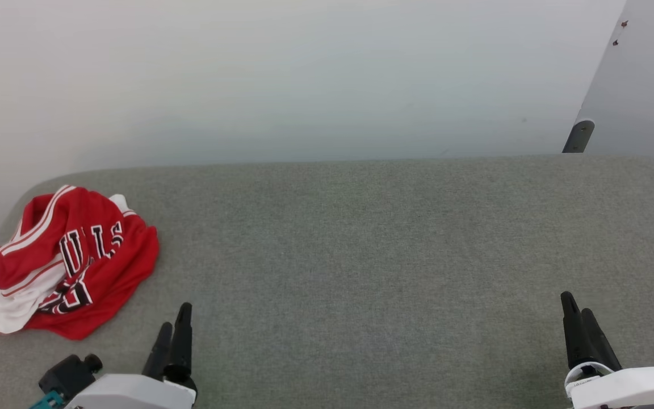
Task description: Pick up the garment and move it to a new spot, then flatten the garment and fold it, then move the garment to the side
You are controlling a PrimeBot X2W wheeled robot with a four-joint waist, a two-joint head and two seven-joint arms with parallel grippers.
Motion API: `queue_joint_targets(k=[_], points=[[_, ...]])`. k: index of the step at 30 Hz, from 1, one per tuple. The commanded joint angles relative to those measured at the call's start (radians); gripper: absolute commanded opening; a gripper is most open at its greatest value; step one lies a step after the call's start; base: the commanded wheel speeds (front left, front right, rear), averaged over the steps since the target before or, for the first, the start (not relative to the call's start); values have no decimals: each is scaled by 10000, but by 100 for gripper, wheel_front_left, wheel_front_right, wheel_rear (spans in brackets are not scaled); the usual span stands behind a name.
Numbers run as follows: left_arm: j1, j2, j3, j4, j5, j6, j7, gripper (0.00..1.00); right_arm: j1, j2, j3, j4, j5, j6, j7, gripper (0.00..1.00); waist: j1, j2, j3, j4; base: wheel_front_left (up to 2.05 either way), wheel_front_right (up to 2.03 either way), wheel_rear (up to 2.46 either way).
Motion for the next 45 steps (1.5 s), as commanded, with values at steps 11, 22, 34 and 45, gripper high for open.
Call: queue_joint_targets(k=[11,22,34,45], points=[[75,-168,493,-475,2889,-227,-380,100,34,28,-107,-281,-2065,5,-375,100,-1,0,-95,-47,0,0,0],[211,-273,756,-652,4779,-488,-674,100,121,45,-148,-363,-3410,6,-662,100,-1,0,-230,-103,0,0,0],[353,-201,793,-703,6067,-602,-946,100,263,7,-241,-511,-4608,7,-911,100,-1,0,-400,-143,0,0,0],[473,-92,716,-856,7055,-615,-1185,100,406,-12,-295,-647,-5641,7,-1100,100,-1,0,-546,-176,0,0,0]])
